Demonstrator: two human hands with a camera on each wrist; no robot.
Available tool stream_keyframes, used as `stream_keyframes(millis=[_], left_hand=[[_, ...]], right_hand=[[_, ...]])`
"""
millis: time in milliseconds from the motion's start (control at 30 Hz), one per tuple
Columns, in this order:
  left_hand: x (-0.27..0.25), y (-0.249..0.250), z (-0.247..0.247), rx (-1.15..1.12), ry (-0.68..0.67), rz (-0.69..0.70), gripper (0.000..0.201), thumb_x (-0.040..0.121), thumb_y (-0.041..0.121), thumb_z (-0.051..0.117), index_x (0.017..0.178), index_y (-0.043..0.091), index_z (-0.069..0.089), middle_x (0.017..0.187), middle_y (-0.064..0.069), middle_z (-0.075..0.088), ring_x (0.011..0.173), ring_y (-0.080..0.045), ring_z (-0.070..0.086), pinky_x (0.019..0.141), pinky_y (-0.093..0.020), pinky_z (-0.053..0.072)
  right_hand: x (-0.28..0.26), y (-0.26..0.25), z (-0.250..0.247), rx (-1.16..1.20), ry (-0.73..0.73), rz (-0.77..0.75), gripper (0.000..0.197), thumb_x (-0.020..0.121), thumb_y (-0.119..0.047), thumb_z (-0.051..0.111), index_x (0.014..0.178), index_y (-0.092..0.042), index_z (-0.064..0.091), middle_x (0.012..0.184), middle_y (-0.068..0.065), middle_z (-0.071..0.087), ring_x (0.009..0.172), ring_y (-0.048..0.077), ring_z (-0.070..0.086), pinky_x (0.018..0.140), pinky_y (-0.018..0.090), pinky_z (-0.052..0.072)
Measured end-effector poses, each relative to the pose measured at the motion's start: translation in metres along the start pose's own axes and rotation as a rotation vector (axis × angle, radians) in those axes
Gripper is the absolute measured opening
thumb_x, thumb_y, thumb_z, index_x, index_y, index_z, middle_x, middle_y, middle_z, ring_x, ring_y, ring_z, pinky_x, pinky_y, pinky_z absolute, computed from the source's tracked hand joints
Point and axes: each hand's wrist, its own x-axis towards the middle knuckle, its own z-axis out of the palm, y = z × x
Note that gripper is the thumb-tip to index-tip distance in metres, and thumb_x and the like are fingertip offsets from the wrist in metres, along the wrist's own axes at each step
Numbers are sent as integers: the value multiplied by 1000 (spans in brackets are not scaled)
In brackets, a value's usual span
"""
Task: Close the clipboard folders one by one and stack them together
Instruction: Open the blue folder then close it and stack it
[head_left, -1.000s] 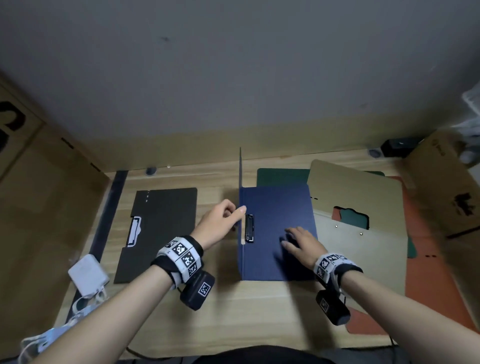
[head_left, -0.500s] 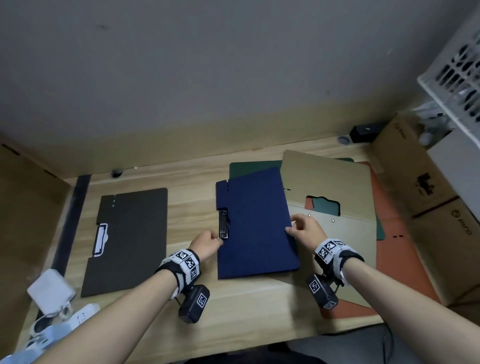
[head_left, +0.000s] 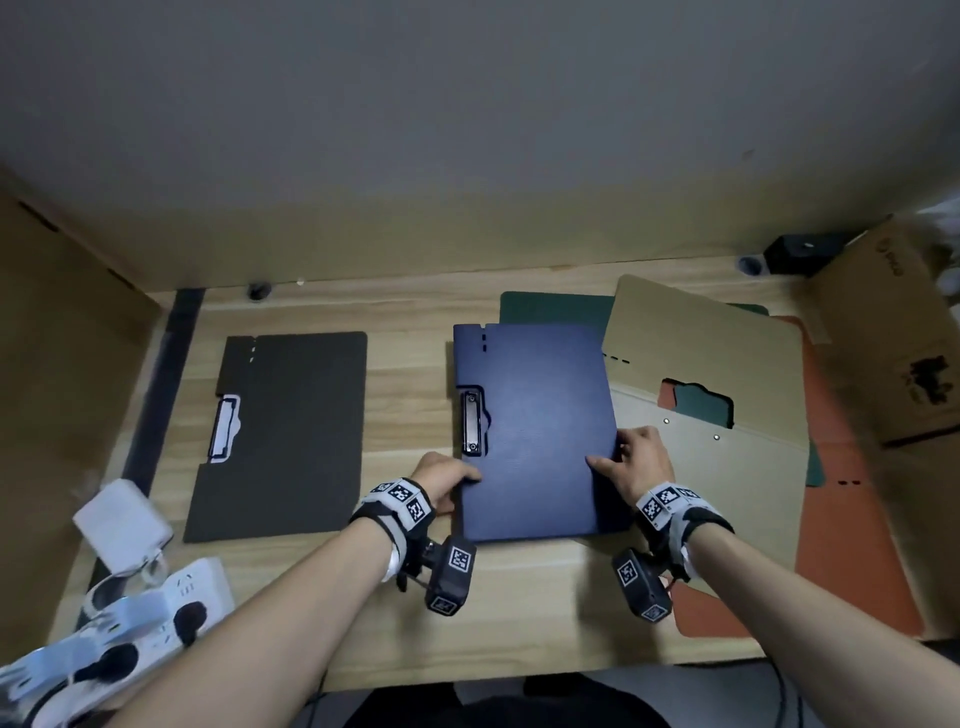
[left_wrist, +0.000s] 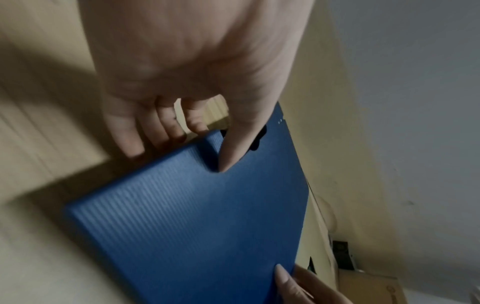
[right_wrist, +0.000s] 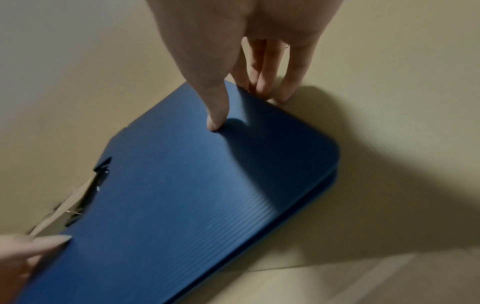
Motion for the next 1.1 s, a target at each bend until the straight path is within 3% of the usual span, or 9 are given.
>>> stream_keyframes(millis=[100,200,300,400,533,700,833,967,1100], left_hand=[[0,-4,-18,-49,-45,10,45,70,3,78,112,2,60,107,-13,72,99,-29,68,92,-43,55],[0,-9,-46,-88,-4,78,45,75,-5,74,116,6,58,106,-8,70,102,-28,66,91,-40,55],[-3,-12,-86,-131,48,120,38,81,-9,69,114,8,60,101,-9,69,98,-28,65,83,-37,55],[1,-25,-135,-159,86,142,41,81,-6,71,119,4,60,111,-13,69,104,-29,66,94,-45,54],[9,-42,-202,-159,185,171,50,78,-1,77,125,4,59,115,-14,70,107,-31,67,97,-47,53],[48,-82,-272,84,453,181,93,48,49,91,130,20,57,138,-4,56,124,-25,56,106,-44,47],[28,-83,-292,328,562,172,72,79,26,77,141,8,44,148,-6,32,140,-27,27,118,-35,24],[36,-94,-294,268,582,186,79,78,21,78,144,8,37,150,-9,30,143,-29,27,119,-38,24],[38,-93,-291,243,557,176,103,77,14,78,155,20,12,162,-5,14,151,-26,12,122,-42,17]], right_hand=[[-1,-18,10,3,-27,-45,40,72,-37,81,99,-11,67,108,4,53,102,23,53,91,30,44],[-5,-48,27,95,-74,-8,35,71,-39,81,86,-14,61,85,1,64,82,26,62,69,32,46],[-8,-82,52,221,-97,8,48,68,-34,86,102,-18,56,91,2,66,88,27,64,81,39,52],[-13,-125,80,266,-132,-46,84,68,-27,87,137,-18,40,91,0,60,93,27,62,90,44,50],[-19,-178,126,230,-196,-133,68,68,-27,86,127,-17,54,88,-3,65,90,26,64,84,36,51],[-31,-233,180,158,-258,-131,60,68,-39,83,114,-21,50,108,4,68,101,28,64,86,37,52],[-41,-260,200,10,-252,-171,59,68,-48,80,108,-20,45,108,3,64,101,30,62,82,37,50],[-44,-273,208,-81,-190,-224,62,67,-48,82,108,-16,47,112,5,57,105,30,58,84,40,50],[-48,-281,214,-157,-165,-261,63,73,-43,78,117,-12,45,123,8,49,109,34,57,82,41,49]])
